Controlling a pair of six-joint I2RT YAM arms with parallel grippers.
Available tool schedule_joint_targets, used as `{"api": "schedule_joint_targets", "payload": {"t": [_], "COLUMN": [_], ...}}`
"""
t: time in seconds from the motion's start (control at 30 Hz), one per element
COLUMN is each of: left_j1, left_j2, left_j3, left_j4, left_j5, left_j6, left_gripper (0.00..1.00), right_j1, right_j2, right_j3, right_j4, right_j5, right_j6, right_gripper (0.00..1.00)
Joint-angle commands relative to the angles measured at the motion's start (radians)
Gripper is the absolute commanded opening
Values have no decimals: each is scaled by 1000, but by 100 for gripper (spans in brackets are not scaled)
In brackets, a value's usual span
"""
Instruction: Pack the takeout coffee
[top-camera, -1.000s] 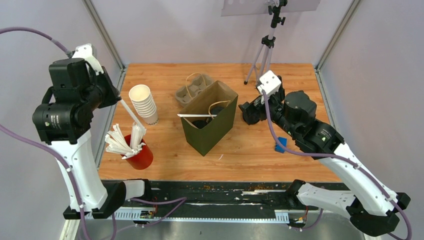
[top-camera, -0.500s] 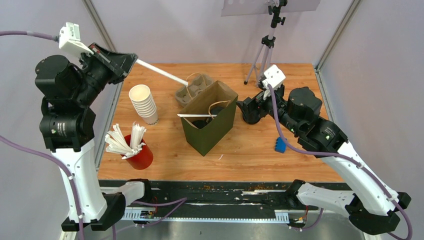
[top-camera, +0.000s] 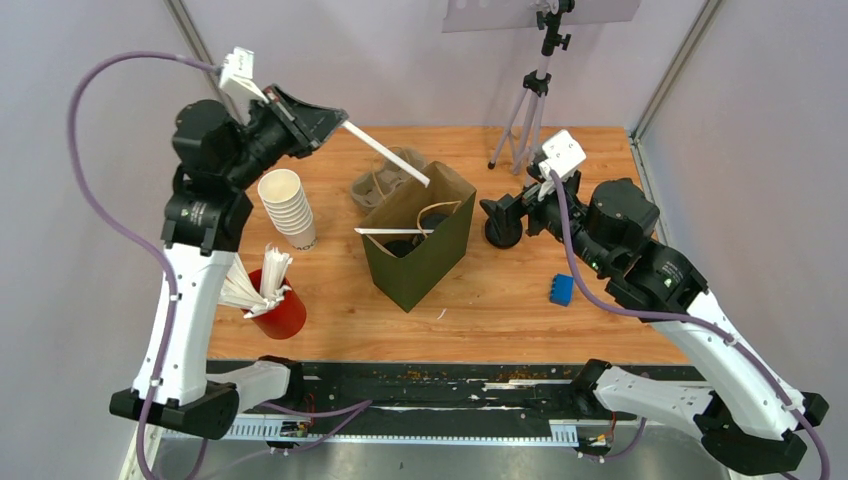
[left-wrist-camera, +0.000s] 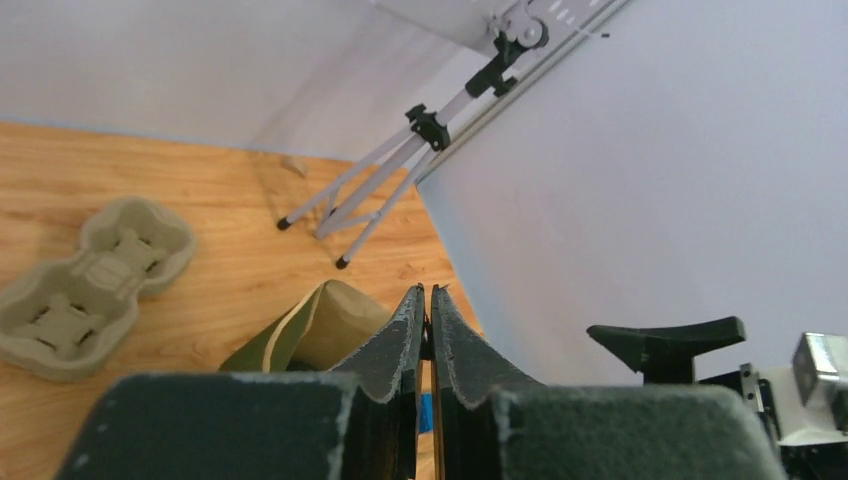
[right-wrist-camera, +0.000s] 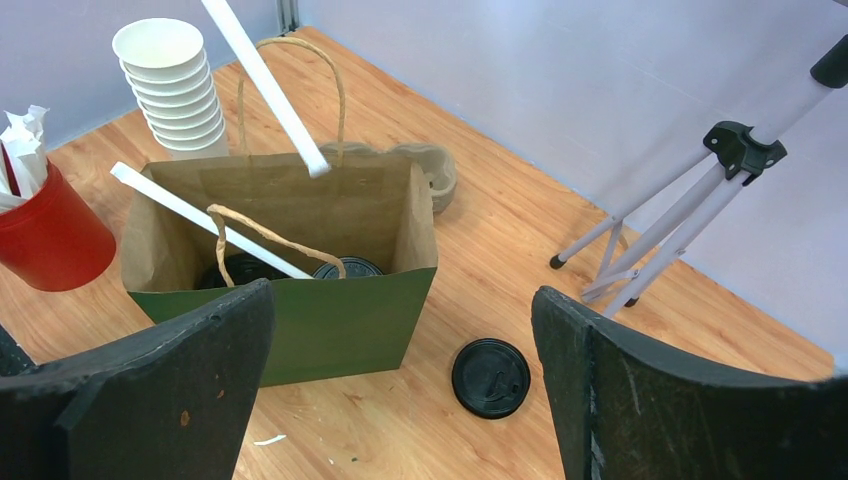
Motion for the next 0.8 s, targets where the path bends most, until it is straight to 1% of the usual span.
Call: {"api": "schedule_joint_targets", "payload": {"t": [0.0, 0.17, 0.47, 0.63, 0.7, 0.77], "left_j1": [-86, -173, -218, -258, -267, -269], "left_j2": [-10, 31, 71, 108, 130, 151], "left_j3": [-96, -138, -210, -281, -283, -284], "left_j4": [172, 199, 285, 376, 388, 400], "left_j5": [-73, -111, -108, -101, -98, -80], "left_j6": [-19, 43, 62, 74, 92, 100], "left_gripper": [11, 10, 10, 10, 12, 17], "right_j1": [-4, -3, -3, -4, -4, -4], "right_j2": [-19, -28, -34, -39, -39, -34], "right_j3": [23, 19, 11, 5, 7, 10], "right_j4": [-1, -14, -14, -12, -16, -21], "right_j5": [21, 25, 43, 63, 63, 61], "right_j6": [2, -5, -19, -34, -36, -37], "right_gripper": [99, 100, 100, 100, 100, 100]}}
